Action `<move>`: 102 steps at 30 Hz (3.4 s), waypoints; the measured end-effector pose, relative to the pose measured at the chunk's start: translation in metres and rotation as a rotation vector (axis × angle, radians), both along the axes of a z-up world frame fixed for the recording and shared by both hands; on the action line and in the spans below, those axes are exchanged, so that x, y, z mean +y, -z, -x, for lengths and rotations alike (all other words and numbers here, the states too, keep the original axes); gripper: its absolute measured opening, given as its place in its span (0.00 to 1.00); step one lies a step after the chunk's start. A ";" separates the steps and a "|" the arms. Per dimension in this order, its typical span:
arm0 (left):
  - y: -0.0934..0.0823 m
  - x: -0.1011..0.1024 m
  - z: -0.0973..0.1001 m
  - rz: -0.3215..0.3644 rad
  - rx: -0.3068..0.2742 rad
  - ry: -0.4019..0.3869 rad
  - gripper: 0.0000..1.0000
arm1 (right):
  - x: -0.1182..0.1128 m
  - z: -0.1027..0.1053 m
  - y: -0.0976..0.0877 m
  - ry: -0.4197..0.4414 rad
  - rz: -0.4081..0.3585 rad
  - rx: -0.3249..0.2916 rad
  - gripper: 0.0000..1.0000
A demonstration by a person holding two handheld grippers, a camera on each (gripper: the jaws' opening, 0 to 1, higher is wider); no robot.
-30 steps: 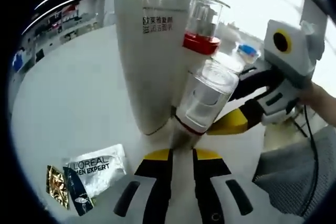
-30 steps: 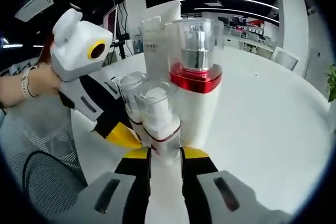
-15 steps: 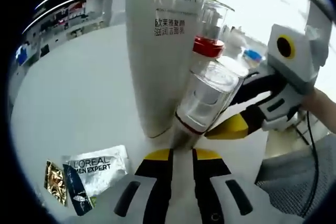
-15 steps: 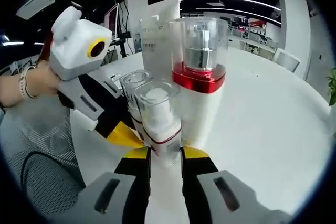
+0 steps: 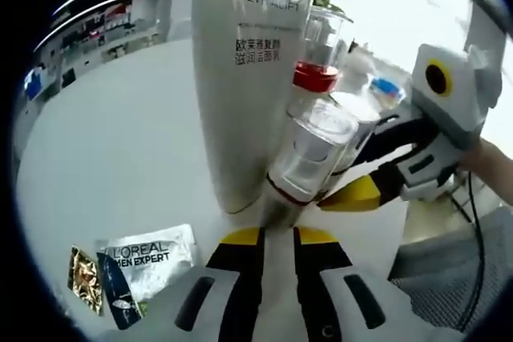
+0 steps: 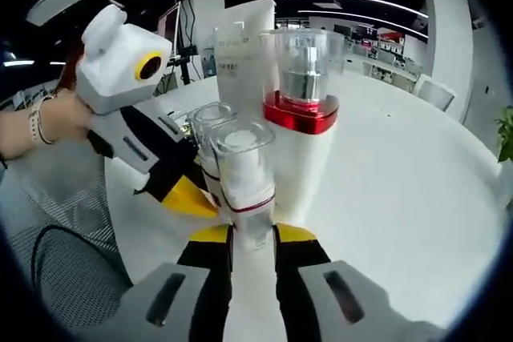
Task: Arrange the skincare products in the storage area until every visible bottle or jar stands upright without overlapping.
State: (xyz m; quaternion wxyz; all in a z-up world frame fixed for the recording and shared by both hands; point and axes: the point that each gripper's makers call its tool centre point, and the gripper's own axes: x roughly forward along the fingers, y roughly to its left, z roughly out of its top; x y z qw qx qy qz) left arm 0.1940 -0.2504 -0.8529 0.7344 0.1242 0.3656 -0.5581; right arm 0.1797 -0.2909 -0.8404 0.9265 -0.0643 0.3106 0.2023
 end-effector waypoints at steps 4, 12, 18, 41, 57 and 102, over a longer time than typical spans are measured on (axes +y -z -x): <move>0.000 0.000 0.001 0.000 0.000 0.002 0.10 | -0.003 -0.001 0.000 0.013 0.011 0.002 0.22; -0.001 0.000 0.001 0.003 -0.004 0.006 0.11 | -0.004 0.006 -0.001 0.039 0.029 0.015 0.16; -0.001 0.000 0.000 0.001 -0.015 0.021 0.11 | 0.000 0.003 0.001 0.027 0.026 0.012 0.16; 0.000 -0.004 -0.004 0.006 -0.011 -0.058 0.13 | -0.005 -0.002 0.001 0.001 0.033 0.013 0.14; -0.013 0.003 -0.001 0.018 -0.015 -0.040 0.18 | 0.001 0.008 -0.011 0.017 0.017 -0.009 0.20; -0.085 0.113 0.002 0.051 -0.137 -0.030 0.67 | 0.062 0.036 -0.094 0.122 0.062 -0.102 0.70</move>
